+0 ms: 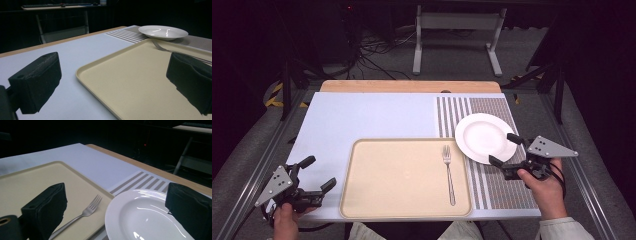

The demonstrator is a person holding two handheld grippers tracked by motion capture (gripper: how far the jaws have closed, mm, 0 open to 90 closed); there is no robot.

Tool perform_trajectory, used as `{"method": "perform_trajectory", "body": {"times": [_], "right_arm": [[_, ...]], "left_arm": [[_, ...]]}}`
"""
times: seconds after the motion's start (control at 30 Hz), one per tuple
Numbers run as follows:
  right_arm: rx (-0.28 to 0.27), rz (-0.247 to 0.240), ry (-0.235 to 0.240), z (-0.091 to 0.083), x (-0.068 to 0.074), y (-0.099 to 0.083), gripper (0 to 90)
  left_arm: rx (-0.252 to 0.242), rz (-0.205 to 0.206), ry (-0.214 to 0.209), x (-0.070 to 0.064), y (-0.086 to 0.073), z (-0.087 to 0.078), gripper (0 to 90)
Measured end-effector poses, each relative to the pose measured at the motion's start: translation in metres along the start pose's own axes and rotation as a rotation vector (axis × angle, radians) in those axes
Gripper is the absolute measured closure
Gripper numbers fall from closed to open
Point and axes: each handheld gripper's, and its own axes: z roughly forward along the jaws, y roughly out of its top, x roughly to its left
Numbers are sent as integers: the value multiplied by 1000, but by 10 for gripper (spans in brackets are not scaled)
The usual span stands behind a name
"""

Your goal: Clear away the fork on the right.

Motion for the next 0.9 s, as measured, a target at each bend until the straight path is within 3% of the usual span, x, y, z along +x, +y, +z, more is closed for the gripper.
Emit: {"method": "perform_trajectory", "body": {"times": [0.33, 0.47, 0.63, 0.9], "right_arm": [[-52, 33, -68, -12, -6, -29, 29], [-59, 17, -78, -15, -8, -40, 16], [-74, 55, -94, -16, -11, -57, 15], [-60, 53, -99, -16, -14, -77, 15]], "left_arm": [[-1, 4, -3, 0, 0, 0, 5], [-1, 5, -2, 0, 0, 0, 5], [-5, 2, -2, 0, 0, 0, 5], [-19, 18, -9, 0, 1, -1, 5]]}}
